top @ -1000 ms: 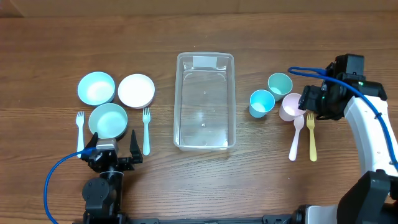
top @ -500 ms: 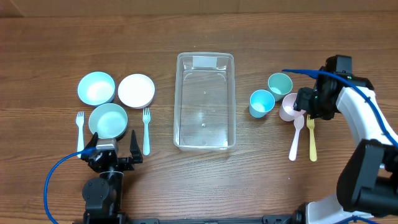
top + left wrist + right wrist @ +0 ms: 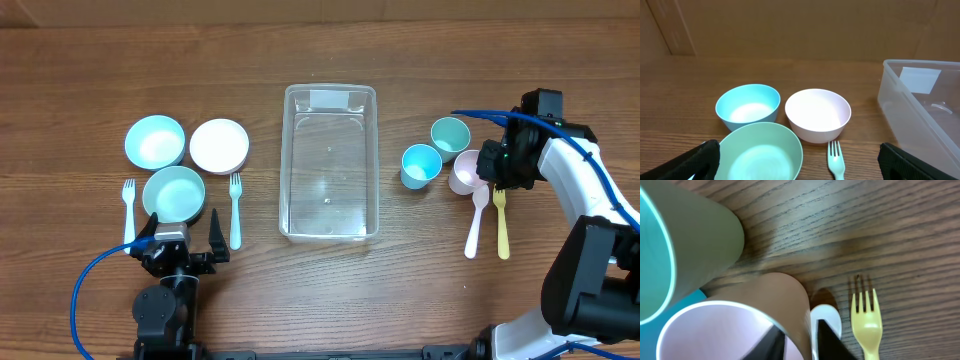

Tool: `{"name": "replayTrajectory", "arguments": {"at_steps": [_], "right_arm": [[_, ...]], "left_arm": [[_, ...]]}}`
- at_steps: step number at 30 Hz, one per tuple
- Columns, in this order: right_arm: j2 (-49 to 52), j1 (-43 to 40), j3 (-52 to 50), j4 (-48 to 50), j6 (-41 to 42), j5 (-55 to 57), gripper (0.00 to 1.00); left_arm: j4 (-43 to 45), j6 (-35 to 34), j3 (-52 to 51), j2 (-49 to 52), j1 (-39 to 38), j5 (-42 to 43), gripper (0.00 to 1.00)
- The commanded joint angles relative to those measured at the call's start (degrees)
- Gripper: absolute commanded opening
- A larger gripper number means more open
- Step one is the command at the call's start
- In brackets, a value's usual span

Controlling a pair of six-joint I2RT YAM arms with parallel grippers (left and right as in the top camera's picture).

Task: Pack container
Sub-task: 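Reach right gripper to the pink cup and grasp its rim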

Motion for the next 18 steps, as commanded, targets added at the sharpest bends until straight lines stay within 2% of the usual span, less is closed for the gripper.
{"name": "replayTrajectory", "arguments": {"at_steps": [1, 7, 12, 18], "right_arm": [[0.2, 0.0, 0.2, 0.1, 0.0, -0.4, 0.13], [0.1, -0.1, 1.2, -0.7, 0.0, -0.4, 0.04], [0.0, -0.1, 6.2, -5.5, 0.0, -0.3, 0.04], [-0.9, 0.0, 16.7, -16.1, 0.0, 2.6, 0.04]], "left_arm": [[0.2, -1.0, -0.2, -0.5, 0.3, 0.4, 1.0], [0.2, -1.0, -0.2, -0.5, 0.3, 0.4, 1.0], [0.2, -1.0, -0.2, -0.5, 0.3, 0.4, 1.0], [0.2, -1.0, -0.2, -0.5, 0.3, 0.4, 1.0]]}}
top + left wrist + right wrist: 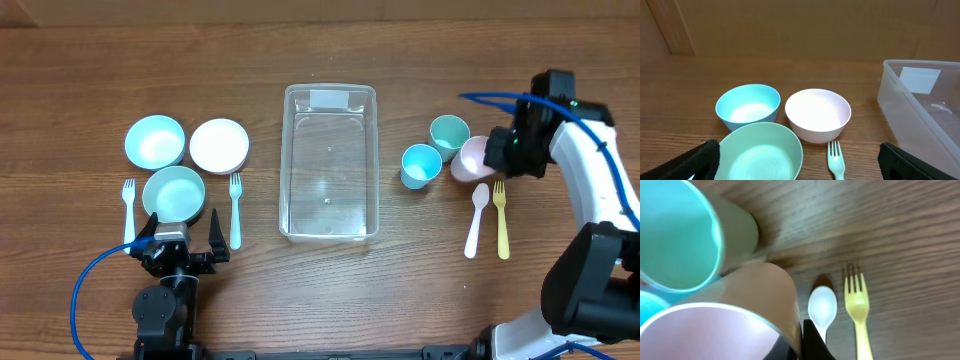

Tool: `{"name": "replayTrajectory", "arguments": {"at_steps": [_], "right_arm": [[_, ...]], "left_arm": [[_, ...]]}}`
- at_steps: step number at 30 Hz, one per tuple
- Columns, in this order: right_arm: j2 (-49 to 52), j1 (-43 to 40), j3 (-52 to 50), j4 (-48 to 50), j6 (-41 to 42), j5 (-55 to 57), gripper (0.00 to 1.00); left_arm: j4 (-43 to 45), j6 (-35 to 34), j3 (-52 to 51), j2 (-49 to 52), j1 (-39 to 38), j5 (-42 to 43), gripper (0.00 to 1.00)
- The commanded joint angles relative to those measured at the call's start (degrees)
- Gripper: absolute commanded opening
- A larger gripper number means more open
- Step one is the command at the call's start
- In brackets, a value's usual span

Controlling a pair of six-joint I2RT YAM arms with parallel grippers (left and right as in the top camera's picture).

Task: Pack container
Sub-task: 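Reach right gripper to the pink cup and grasp its rim, then carry pink cup into the clear container and release it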

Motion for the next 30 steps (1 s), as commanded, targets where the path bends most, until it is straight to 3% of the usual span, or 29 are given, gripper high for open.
{"name": "replayTrajectory", "arguments": {"at_steps": [1, 9, 17, 30], "right_arm": [[-1.1, -0.1, 7.3, -4.9, -0.1, 3.1, 0.04], [-4.7, 1.4, 13.1, -12.3, -0.1, 2.8, 0.04], [-7.3, 13.1, 13.1, -14.6, -0.1, 2.8, 0.04], [-7.3, 31.2, 13.1, -2.7, 2.9, 5.0, 0.04]], "left_arm": [[0.1, -1.0, -0.2, -0.5, 0.3, 0.4, 1.0], [0.1, -1.0, -0.2, -0.5, 0.3, 0.4, 1.0], [0.1, -1.0, -0.2, -0.5, 0.3, 0.4, 1.0], [0.1, -1.0, -0.2, -0.5, 0.3, 0.4, 1.0]]}}
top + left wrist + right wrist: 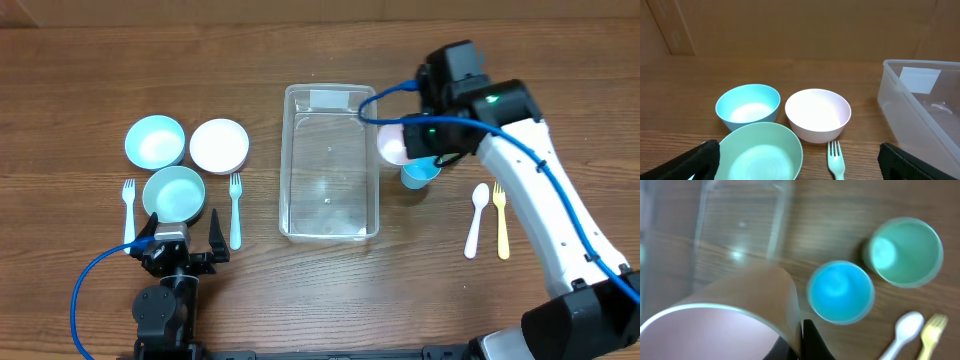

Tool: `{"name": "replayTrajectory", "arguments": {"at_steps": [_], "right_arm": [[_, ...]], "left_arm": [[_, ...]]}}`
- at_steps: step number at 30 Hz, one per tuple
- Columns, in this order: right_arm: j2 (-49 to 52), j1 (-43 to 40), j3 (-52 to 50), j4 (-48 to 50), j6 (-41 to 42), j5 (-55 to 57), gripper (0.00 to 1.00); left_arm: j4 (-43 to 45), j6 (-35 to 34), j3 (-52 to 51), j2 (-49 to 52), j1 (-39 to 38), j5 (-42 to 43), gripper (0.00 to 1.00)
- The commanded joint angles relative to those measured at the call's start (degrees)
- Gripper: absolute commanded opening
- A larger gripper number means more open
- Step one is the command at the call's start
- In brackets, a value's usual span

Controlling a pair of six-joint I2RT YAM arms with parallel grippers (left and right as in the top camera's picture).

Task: Pack container
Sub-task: 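Carry pink cup into the clear container and release it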

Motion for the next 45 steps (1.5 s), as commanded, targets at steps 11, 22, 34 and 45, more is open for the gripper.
{"name": "replayTrajectory", "arguments": {"at_steps": [11, 22, 34, 45], "right_arm": [[0.5, 7.5, 1.6, 11.5, 5.0, 1.8, 0.04], [11.2, 10.6, 1.6, 21.6, 5.5, 7.5, 0.04], [19.3, 12.1, 1.6, 24.2, 6.2, 14.6, 0.04], [19.9, 11.9, 1.6, 24.4, 7.0, 17.5, 0.04]], "left_arm": [[0.2, -1.0, -0.2, -0.5, 0.3, 0.4, 1.0], [0.2, -1.0, -0.2, -0.5, 0.3, 0.4, 1.0], [0.2, -1.0, -0.2, -0.5, 0.3, 0.4, 1.0], [0.2, -1.0, -0.2, -0.5, 0.3, 0.4, 1.0]]}}
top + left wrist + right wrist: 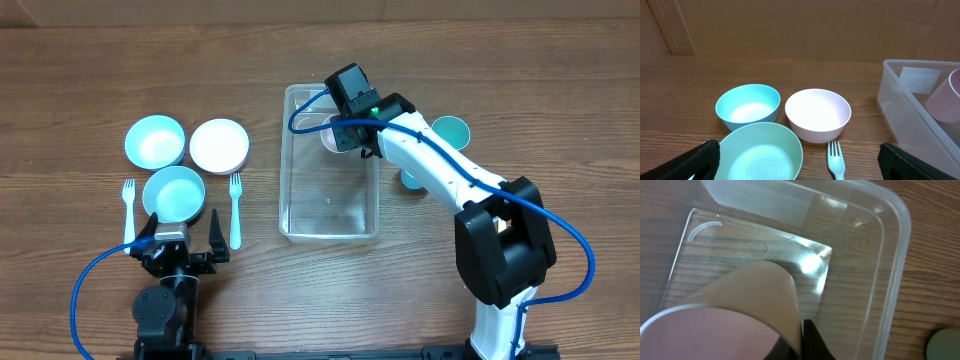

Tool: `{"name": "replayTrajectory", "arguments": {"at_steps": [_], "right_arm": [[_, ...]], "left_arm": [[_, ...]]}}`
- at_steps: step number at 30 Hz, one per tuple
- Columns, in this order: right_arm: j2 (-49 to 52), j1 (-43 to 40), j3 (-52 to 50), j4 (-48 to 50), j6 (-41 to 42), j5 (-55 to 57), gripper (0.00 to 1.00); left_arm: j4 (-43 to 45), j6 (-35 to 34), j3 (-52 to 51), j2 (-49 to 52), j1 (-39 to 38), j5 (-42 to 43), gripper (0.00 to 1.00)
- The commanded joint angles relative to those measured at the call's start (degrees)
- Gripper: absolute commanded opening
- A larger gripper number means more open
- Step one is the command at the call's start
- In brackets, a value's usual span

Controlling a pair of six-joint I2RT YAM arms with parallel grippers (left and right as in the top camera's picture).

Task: Pack container
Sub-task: 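Carry pink cup into the clear container and release it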

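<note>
The clear plastic container [288,190] lies mid-table. My right gripper [345,133] [801,342] is shut on the rim of a pink cup [333,138] [735,315], holding it over the container's far end [890,270]; the cup also shows in the left wrist view [947,97]. A teal cup [452,130] and a blue cup [412,180] stand right of the container. My left gripper [178,247] [800,165] rests open at the front left, behind a green bowl [760,152], a blue bowl [747,105] and a white bowl [817,115].
Two pale forks lie by the bowls [128,208], [235,208]; one fork [836,160] shows in the left wrist view. My right arm [450,180] stretches across the cups, hiding the spoon and yellow fork.
My right gripper with the pink cup has moved from beside the container's right wall to over its far end. The left arm has not moved.
My right gripper was around the pink cup's rim beside the other cups on the right. It then held the cup lifted there, later next to the container's right edge, and now holds it over the container's far end. The left gripper stayed still.
</note>
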Motion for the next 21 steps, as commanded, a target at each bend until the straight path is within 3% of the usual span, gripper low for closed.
{"name": "replayTrajectory", "arguments": {"at_steps": [1, 21], "right_arm": [[-1.0, -0.1, 1.3, 0.3, 0.8, 1.4, 0.04], [-1.0, -0.1, 1.3, -1.7, 0.8, -1.7, 0.07]], "left_arm": [[0.2, -1.0, -0.2, -0.5, 0.3, 0.4, 1.0], [0.2, -1.0, -0.2, -0.5, 0.3, 0.4, 1.0]]}}
